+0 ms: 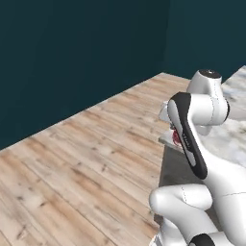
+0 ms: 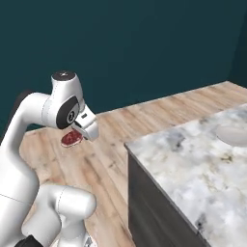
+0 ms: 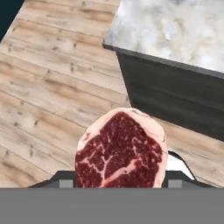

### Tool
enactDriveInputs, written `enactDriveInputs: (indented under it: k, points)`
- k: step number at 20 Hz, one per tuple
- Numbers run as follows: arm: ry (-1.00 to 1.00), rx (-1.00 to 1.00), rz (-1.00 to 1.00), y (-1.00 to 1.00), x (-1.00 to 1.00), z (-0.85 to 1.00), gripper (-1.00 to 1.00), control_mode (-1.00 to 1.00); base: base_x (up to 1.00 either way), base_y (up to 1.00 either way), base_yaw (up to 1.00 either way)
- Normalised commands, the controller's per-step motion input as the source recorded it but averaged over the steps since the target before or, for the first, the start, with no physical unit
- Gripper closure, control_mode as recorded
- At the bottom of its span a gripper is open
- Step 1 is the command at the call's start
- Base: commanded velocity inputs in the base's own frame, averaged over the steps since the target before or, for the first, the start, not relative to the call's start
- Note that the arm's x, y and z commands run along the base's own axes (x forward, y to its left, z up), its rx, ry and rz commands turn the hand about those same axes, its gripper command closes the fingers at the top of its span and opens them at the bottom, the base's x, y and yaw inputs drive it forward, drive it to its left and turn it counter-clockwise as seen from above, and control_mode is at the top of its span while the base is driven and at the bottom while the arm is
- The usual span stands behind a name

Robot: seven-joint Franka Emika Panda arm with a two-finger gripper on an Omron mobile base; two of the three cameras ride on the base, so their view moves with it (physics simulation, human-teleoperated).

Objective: Take the steak from the fridge and place it on the digital scale on the counter by the fridge. Wait a few seconds for a reading, then move it to the plate on the dining counter.

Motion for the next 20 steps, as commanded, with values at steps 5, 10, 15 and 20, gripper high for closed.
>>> enactDriveInputs:
  k: [5, 10, 15, 20]
  points:
    - [0.00, 0.00, 0.00, 0.00, 0.00, 0.00, 1.00, 1.00, 0.71, 0.99, -0.52]
    - [0.00, 0.00, 0.00, 0.00, 0.00, 0.00, 1.00, 1.00, 0.66, 0.97, -0.51]
    - [0.00, 0.00, 0.00, 0.00, 0.00, 0.00, 1.00, 1.00, 0.70, 0.92, -0.52]
    - [0.00, 0.00, 0.00, 0.00, 0.00, 0.00, 1.00, 1.00, 0.69, 0.89, -0.53]
